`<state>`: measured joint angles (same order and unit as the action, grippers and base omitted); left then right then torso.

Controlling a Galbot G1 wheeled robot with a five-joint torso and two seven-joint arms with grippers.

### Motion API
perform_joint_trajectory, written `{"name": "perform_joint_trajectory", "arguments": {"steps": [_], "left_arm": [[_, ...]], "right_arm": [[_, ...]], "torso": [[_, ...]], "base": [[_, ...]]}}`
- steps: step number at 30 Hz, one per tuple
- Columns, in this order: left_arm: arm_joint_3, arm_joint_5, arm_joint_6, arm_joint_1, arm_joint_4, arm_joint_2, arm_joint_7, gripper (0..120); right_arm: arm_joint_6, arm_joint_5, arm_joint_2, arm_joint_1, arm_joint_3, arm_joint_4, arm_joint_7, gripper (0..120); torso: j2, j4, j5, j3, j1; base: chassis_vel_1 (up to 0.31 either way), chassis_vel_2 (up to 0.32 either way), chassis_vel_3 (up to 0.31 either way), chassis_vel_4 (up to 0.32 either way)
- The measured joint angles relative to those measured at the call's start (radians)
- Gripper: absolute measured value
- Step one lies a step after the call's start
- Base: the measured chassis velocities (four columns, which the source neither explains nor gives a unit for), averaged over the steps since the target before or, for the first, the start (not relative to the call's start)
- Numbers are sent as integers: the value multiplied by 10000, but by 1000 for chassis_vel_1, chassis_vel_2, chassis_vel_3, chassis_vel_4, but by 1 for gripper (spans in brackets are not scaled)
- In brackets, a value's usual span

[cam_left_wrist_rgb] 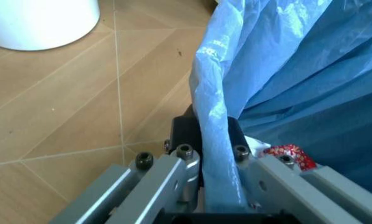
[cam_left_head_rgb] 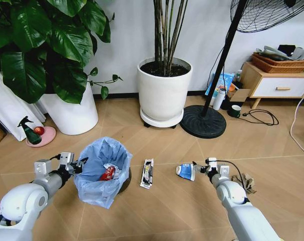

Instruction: Pick up the trash bin and place the garbage on the floor into it.

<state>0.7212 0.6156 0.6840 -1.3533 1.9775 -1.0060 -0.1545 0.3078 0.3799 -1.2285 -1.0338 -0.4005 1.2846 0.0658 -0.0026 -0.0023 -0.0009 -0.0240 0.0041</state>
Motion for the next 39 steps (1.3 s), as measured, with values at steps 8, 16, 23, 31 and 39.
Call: {"name": "perform_joint_trajectory", "arguments": {"steps": [8,16,23,31,39], "left_arm": [[-109,-8,4,43,-57,-10,1,0],[-81,-14,13,23,-56,10,16,0],[-74,-12,15,1,-55,14,18,0],[-95,-3,15,67,-105,47,16,0],[-96,6,14,89,-157,85,1,0]], "right_arm": [[-45,-327,-221,476,179,-984,263,100],[-319,-1043,-517,812,289,-1878,450,100],[-649,-1344,-712,1016,313,-2411,663,84],[-864,-1505,-846,1179,274,-2795,871,53],[-985,-1624,-944,1282,235,-3084,948,26]], "torso": [[0,0,-1,0,0],[0,0,0,0,0],[0,0,0,1,0],[0,0,0,1,0],[0,-1,-1,2,0]], "base": [[0,0,0,0],[0,0,0,0],[0,0,0,0],[0,0,0,0],[0,0,0,0]]}}
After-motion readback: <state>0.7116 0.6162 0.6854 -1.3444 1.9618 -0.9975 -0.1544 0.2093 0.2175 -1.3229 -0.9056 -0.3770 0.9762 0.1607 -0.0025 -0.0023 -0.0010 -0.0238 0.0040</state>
